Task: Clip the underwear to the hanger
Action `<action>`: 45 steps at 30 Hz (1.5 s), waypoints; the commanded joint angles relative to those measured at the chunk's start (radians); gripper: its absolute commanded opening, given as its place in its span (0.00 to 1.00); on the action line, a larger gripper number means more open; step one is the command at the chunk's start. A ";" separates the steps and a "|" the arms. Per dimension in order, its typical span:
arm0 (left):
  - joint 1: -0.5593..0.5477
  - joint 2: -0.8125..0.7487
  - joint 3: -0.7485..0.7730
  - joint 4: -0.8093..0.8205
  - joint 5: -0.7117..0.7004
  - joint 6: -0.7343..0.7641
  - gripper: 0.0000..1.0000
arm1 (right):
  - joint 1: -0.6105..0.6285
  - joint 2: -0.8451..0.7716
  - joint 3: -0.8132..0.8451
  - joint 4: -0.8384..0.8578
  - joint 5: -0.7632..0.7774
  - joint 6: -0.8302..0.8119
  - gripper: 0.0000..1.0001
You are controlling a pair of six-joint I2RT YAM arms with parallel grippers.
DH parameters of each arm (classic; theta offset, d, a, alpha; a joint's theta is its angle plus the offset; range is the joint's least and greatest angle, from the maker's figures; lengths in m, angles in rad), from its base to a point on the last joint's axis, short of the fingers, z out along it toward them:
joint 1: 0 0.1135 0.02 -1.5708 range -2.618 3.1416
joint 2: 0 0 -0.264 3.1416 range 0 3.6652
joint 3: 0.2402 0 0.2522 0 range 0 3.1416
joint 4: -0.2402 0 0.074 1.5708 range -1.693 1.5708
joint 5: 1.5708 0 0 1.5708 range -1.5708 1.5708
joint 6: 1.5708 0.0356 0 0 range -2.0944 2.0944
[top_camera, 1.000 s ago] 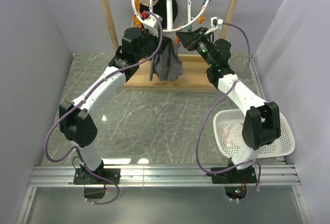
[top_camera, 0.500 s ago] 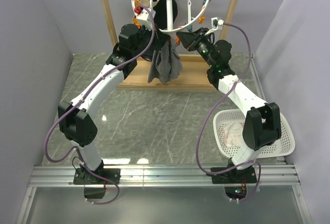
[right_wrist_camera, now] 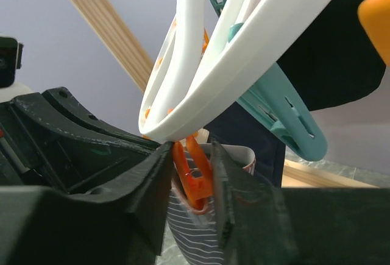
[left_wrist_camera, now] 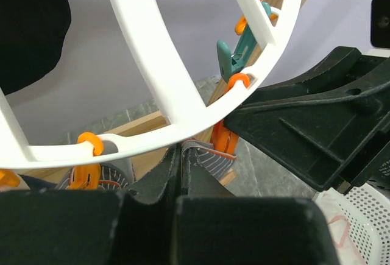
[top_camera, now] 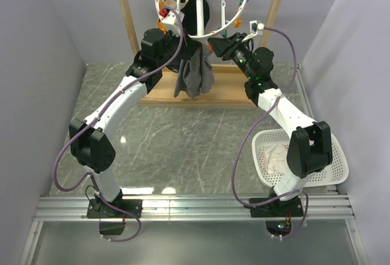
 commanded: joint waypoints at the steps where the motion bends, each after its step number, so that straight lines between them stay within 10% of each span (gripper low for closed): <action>1: 0.006 -0.009 0.054 0.055 0.005 -0.023 0.00 | -0.003 -0.045 0.023 0.057 0.036 0.004 0.40; 36: 0.011 -0.063 -0.033 0.057 0.117 0.029 0.00 | -0.010 -0.096 0.038 -0.066 -0.018 -0.005 0.93; 45: 0.008 -0.118 -0.096 0.055 0.153 0.089 0.28 | -0.017 -0.139 0.022 -0.152 -0.059 -0.037 0.98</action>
